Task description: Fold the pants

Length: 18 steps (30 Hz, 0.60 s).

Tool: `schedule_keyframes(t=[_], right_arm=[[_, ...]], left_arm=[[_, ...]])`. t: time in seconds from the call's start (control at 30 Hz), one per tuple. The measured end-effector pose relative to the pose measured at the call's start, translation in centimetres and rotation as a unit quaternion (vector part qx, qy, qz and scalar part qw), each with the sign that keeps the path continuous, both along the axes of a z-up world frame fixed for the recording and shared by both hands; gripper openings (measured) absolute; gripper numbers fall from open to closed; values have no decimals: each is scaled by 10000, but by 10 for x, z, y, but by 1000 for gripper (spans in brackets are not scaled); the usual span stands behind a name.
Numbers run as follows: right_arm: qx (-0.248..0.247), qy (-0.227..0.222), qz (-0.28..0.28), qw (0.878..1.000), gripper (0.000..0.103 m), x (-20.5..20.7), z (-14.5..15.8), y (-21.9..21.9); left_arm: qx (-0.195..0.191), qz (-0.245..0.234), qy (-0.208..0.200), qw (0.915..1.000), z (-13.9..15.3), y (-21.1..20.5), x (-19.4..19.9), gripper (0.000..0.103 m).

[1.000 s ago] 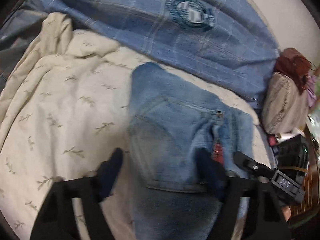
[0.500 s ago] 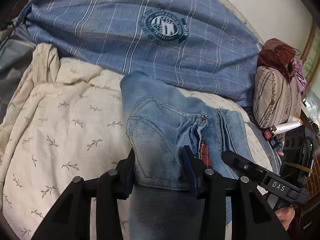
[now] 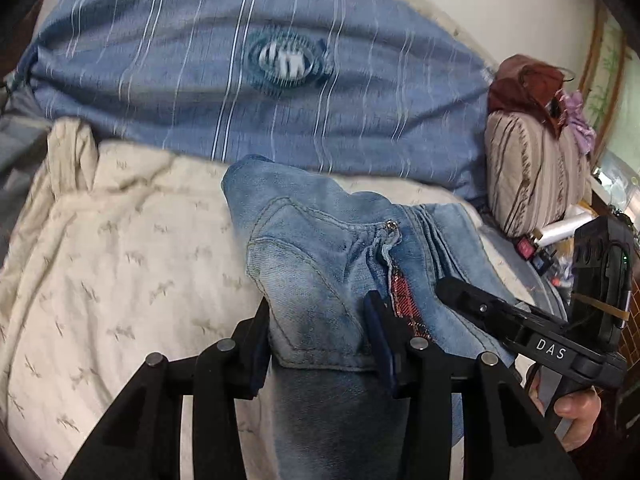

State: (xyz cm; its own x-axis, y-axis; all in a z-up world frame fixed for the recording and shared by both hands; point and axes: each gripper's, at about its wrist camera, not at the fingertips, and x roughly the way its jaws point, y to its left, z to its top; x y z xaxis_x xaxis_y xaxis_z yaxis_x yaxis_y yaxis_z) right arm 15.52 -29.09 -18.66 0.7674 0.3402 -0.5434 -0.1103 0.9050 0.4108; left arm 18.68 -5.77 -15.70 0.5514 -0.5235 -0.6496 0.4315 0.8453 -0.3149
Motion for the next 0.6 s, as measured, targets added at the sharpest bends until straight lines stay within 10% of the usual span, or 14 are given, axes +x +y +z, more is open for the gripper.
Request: schedule_keyframes(t=[0.4, 0.6], right_arm=[[13, 540, -41, 9985, 48, 12, -20, -5], [580, 980, -17, 9935, 56, 21, -38, -19]], left_arm=[[635, 460, 71, 9969, -18, 1, 5, 80], [164, 629, 662, 9957, -34, 16, 18, 94]])
